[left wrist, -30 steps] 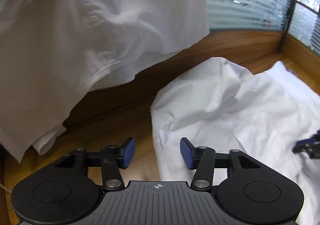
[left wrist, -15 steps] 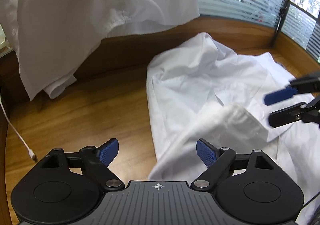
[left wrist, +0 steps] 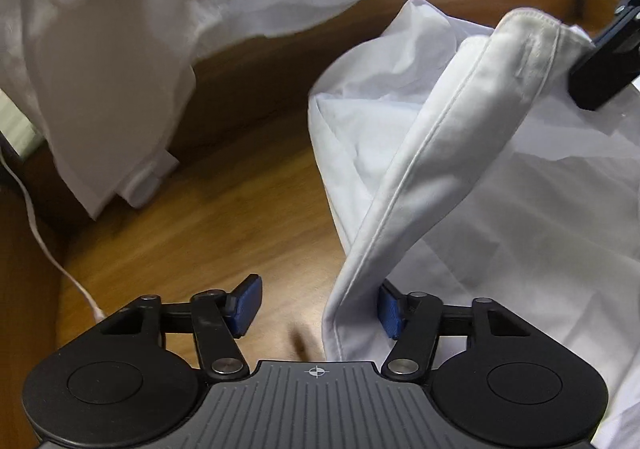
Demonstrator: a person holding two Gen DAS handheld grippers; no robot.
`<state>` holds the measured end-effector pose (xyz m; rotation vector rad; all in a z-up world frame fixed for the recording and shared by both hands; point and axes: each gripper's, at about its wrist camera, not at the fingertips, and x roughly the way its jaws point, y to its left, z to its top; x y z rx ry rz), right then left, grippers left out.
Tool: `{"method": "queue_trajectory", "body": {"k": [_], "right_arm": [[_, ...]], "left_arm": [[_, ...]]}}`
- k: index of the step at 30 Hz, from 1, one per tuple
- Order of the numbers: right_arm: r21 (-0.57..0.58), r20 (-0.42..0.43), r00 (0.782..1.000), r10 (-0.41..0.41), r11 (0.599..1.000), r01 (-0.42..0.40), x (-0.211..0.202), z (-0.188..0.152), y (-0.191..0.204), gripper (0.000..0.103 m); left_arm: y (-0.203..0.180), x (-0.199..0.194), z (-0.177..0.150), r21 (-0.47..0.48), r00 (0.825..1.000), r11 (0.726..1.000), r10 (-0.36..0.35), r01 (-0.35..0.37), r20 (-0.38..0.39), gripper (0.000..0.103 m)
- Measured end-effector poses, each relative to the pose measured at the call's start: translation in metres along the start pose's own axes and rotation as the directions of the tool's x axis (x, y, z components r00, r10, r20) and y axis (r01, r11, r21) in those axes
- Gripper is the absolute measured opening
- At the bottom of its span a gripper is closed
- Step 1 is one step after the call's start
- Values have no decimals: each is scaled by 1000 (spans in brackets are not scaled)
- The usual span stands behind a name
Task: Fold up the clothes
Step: 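Lower the shirt onto the desk and open the left gripper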
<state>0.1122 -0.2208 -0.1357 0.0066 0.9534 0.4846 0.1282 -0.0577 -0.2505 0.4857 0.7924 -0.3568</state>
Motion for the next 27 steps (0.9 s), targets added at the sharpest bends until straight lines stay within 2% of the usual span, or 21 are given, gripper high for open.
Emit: {"method": "queue_trajectory", "body": {"k": [4, 13, 16, 19, 21, 22, 24, 27], "right_arm": [[-5, -89, 996, -17, 1000, 16, 26, -17, -1, 2], [-28, -201, 980, -2, 1000, -4, 101, -49, 0, 2], [-33, -186, 983, -6, 999, 0, 98, -49, 0, 4], [-10, -129, 992, -11, 1000, 10, 71, -41, -1, 15], [18, -87, 996, -15, 1000, 16, 47, -40, -3, 23], [32, -68, 997, -19, 999, 21, 35, -40, -5, 24], [57, -48, 998, -45, 997, 48, 14, -43, -7, 25], [98, -45, 993, -106, 989, 110, -11, -57, -9, 27]], "left_arm": [[-7, -8, -10, 51, 998, 996, 68, -67, -2, 55], [21, -16, -34, 10, 999, 999, 39, -39, -18, 56], [24, -20, -33, -18, 1000, 1000, 17, -18, -7, 56], [32, -34, -29, -76, 998, 996, -42, 46, 54, 56], [34, -48, -27, -94, 990, 990, -95, 104, 104, 57], [33, -54, -26, -89, 985, 986, -130, 141, 115, 57], [28, -64, -25, -62, 966, 970, -227, 236, 120, 58], [8, -79, -29, 15, 936, 943, -331, 331, 121, 66]]}}
